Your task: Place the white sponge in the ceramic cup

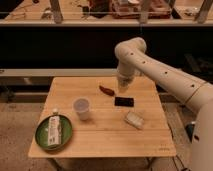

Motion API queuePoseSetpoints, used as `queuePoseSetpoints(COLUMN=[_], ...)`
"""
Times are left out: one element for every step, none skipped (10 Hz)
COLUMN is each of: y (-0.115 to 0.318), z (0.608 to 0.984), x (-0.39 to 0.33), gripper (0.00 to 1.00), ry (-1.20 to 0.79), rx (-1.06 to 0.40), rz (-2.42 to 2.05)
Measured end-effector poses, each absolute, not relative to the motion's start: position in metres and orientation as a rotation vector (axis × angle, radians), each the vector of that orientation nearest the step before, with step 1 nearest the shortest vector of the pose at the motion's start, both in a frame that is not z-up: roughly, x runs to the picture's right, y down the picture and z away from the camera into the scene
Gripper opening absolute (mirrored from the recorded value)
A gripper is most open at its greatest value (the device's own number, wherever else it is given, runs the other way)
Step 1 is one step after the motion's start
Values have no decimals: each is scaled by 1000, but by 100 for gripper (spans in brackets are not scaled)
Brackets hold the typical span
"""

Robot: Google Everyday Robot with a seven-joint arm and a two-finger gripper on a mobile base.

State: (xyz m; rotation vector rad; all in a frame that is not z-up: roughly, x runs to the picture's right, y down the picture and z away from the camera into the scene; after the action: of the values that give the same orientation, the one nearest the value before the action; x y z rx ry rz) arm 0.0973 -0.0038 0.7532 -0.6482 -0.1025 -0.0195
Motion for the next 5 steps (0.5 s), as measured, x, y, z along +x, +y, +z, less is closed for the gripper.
queuePoseSetpoints(y=[-4, 2, 10, 26, 43], z=[749, 748, 750, 757, 768], x=[109, 125, 137, 152, 162], gripper=[41, 52, 60, 72, 79], ry=[-112, -119, -122, -127, -132], rx=[-660, -676, -690, -708, -720], rz=[15, 49, 73, 103, 123])
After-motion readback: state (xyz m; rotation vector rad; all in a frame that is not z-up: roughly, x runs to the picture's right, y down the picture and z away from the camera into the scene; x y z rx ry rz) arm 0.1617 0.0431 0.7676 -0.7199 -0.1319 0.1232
